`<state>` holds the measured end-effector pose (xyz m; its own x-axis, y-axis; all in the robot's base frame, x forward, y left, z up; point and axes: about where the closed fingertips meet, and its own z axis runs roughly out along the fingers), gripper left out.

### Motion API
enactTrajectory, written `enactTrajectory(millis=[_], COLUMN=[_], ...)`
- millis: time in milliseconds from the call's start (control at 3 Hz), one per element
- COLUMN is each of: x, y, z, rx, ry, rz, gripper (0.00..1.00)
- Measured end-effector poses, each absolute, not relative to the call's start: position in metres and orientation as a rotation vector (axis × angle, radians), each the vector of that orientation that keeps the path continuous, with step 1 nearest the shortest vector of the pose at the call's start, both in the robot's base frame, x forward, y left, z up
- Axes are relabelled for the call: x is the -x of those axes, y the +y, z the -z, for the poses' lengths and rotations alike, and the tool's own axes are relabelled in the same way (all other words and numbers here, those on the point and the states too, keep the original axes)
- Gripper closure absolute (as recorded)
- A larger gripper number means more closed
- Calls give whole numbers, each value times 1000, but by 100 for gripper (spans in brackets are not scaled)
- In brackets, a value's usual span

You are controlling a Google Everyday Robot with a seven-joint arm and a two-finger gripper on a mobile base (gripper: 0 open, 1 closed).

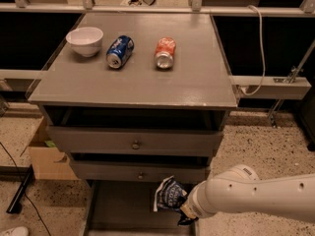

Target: Pick blue chip bag from bottom drawer and place on counter

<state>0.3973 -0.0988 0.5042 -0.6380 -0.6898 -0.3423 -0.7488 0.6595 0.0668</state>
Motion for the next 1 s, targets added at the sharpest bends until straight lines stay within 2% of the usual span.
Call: enactTrajectory(millis=[667,1000], x=[-400,-400], y=[-132,-132], z=[-613,-613], rx=[1078,1078], ry=[2498,2498], rz=[-113,-114], gripper=[100,100])
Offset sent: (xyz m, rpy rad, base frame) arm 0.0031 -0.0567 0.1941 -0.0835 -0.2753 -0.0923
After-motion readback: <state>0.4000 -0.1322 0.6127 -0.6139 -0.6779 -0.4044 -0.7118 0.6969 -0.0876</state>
